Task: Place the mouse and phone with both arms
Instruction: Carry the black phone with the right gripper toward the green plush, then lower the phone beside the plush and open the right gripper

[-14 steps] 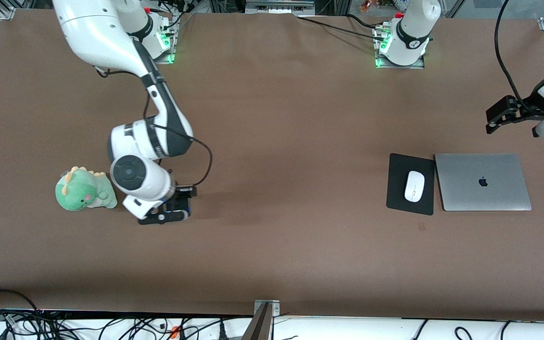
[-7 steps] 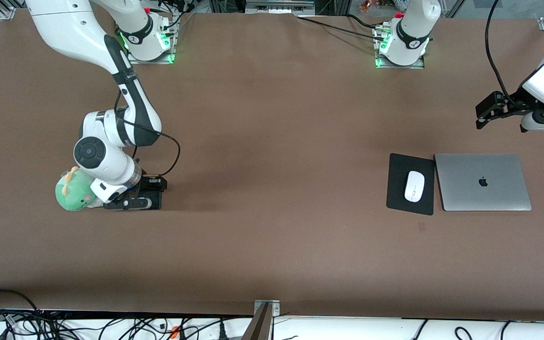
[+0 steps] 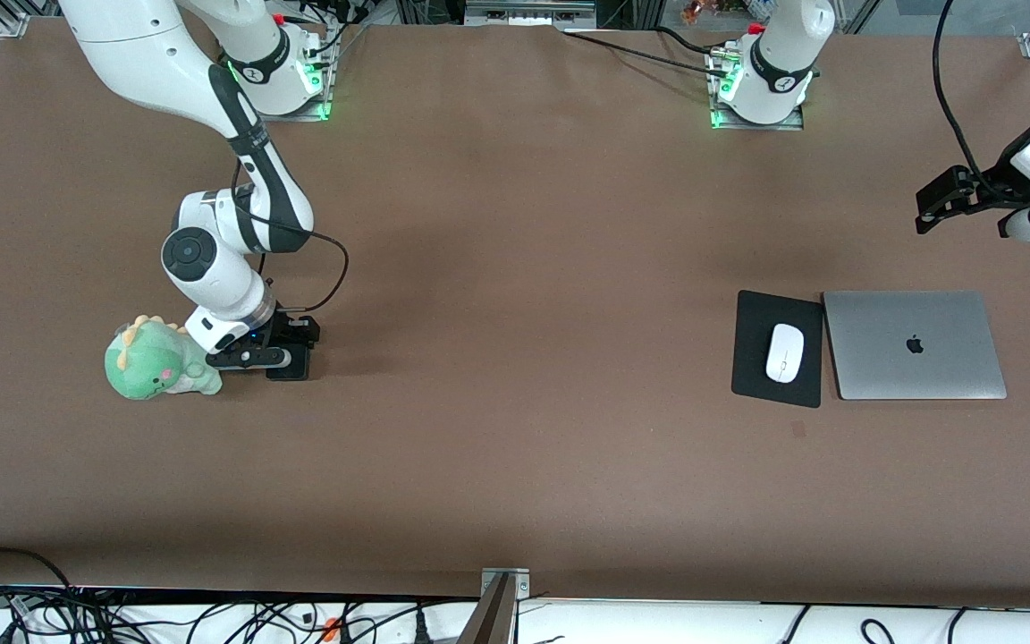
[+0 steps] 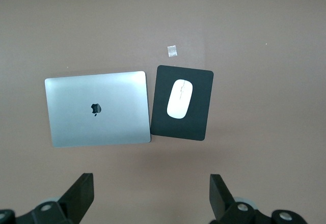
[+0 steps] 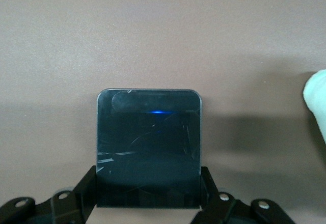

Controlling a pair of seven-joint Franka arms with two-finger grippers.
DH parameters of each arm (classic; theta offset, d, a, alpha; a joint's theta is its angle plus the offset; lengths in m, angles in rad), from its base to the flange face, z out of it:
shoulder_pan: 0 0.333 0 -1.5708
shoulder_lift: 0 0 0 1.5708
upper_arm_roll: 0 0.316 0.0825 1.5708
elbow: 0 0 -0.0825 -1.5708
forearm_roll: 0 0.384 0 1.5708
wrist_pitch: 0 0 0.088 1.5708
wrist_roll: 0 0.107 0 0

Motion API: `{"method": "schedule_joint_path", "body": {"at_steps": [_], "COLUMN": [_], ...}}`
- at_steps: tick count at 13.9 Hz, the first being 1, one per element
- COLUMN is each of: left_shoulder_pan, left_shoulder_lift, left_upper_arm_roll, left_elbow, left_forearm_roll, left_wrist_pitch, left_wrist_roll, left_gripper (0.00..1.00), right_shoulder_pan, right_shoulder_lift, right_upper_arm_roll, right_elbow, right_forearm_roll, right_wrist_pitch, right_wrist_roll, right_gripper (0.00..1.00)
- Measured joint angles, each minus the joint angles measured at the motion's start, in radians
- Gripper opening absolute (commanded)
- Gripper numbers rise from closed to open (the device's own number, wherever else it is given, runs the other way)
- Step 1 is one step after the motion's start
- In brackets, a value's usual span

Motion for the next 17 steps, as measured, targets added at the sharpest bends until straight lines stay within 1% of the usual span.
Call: {"method": "schedule_joint_path", "body": {"at_steps": [1, 2, 3, 4, 6, 10, 12, 14, 17], "left_shoulder_pan": [0.0, 0.001, 0.003, 0.008, 0.013, 0.013, 0.013, 0.013, 0.013], "left_shoulder_lift": [-0.006, -0.01, -0.013, -0.013, -0.013, -0.013, -0.013, -0.013, -0.013], "left_upper_arm_roll": [0.0, 0.0, 0.0, 0.0, 0.0, -0.003, -0.005, -0.017, -0.032], "left_elbow": [0.0, 0.0, 0.0, -0.002, -0.008, -0.013, -0.013, -0.013, -0.013], "left_forearm_roll": [0.0, -0.007, -0.026, -0.037, -0.044, -0.046, -0.046, -0.046, -0.046], "left_wrist_pitch": [-0.002, -0.005, -0.01, -0.023, -0.055, -0.059, -0.059, -0.059, -0.059], "left_wrist_roll": [0.0, 0.0, 0.0, 0.0, 0.0, 0.0, 0.0, 0.0, 0.0], "left_gripper": [1.0, 1.0, 1.0, 1.0, 1.0, 1.0, 1.0, 1.0, 1.0], "right_shoulder_pan": [0.0, 0.0, 0.0, 0.0, -0.001, -0.001, -0.001, -0.006, -0.034], "right_shoulder_lift": [0.0, 0.0, 0.0, 0.0, 0.0, -0.004, -0.01, -0.016, -0.036], "right_upper_arm_roll": [0.0, 0.0, 0.0, 0.0, -0.001, -0.002, -0.002, -0.008, -0.012], "right_elbow": [-0.012, -0.021, -0.027, -0.029, -0.03, -0.022, 0.005, 0.083, 0.25], "right_forearm_roll": [0.0, 0.0, 0.0, 0.0, 0.0, 0.0, 0.0, 0.0, 0.0], "right_wrist_pitch": [0.022, 0.034, 0.038, 0.039, 0.04, 0.041, 0.002, -0.123, -0.368], "right_wrist_roll": [-0.003, -0.008, -0.015, -0.022, -0.028, -0.034, -0.035, -0.035, -0.037], "right_gripper": [0.19, 0.36, 0.57, 1.0, 1.0, 1.0, 1.0, 1.0, 1.0]}}
